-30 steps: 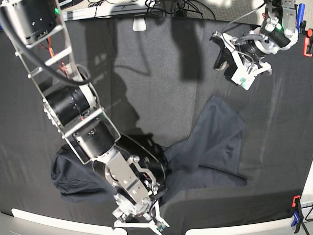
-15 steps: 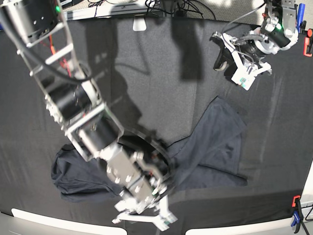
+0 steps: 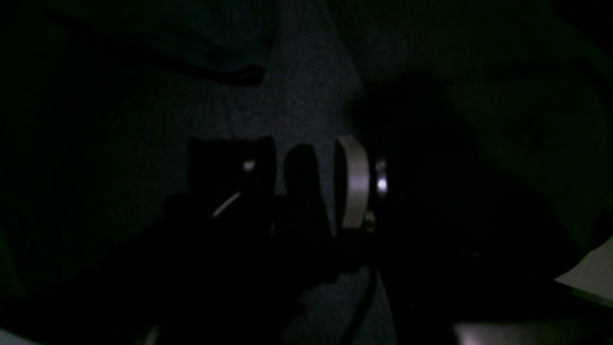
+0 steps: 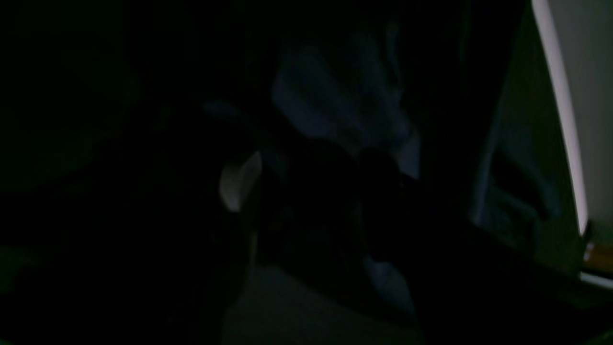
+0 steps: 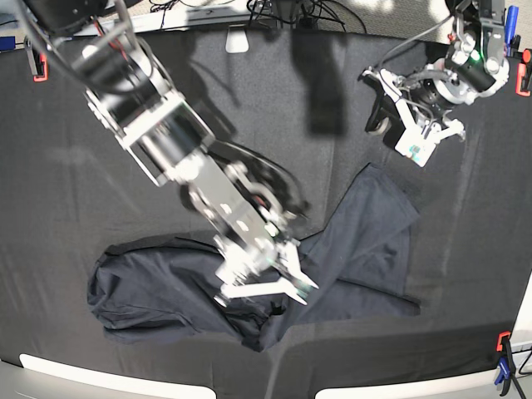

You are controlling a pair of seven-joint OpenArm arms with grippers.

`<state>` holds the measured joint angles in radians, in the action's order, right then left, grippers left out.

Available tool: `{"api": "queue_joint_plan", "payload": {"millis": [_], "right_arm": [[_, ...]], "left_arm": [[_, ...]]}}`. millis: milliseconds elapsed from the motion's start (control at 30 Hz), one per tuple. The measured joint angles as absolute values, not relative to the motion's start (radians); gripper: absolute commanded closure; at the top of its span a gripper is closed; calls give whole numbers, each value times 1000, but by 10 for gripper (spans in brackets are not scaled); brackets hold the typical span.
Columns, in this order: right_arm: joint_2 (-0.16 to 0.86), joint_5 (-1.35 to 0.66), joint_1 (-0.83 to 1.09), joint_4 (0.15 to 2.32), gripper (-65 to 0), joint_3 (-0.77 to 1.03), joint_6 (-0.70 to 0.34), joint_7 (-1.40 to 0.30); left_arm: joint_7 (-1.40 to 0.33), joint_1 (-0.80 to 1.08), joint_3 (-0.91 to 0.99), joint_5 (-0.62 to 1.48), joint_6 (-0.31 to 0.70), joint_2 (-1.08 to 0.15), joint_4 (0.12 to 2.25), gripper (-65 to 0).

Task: Layout the t-shirt on the table in an organized manner, then fold the t-shirt properly
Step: 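Grasp the shirt corner with the right gripper and fold it inward, then lower the left gripper onto the shirt beside the right gripper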

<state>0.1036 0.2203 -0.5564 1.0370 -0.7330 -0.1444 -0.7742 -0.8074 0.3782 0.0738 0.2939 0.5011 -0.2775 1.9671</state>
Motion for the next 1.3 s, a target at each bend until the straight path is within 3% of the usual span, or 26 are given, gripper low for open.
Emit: {"api": "queue_joint_plan", "payload": {"millis": [67,200,300,367,567,700,800,900,1067,1300], "right_arm": [[118,221,-561,1037,-294,-733,-138,-762],[128,220,-562,1037,-152,-733,-129,-748],[128,220,-562,1037,-104,-733,-122,-722],[128,220,-562,1037,0,-733,-122,-722],[130,294,-562,1037,0,-733,-120,-730],[130,296,-562,1037,0,-733,-120,-733],[130,296,-562,1037,0,-733,-119,-736],[130,296,-562,1037,0,-733,-119,-741],[130,296,-562,1037,0,-733,-119,-744],[130,296,-562,1037,0,-733,-119,-752]], "left_arm": [[-808,379,74,294,501,-278,1967,-180],[-808,379,74,294,501,-278,1967,-180],[-808,379,74,294,501,-278,1967,-180],[-799,379,74,293,501,-278,1967,-180],[-645,369,73,275,501,-278,1967,-191],[-594,310,25,57,500,-280,1958,-246],[-606,271,-53,18,493,-280,1921,-250],[-612,246,-160,-82,442,-279,1877,-250],[-627,186,-290,-297,272,-280,1774,-250],[-600,130,-340,-363,236,-279,1629,-250]]}}
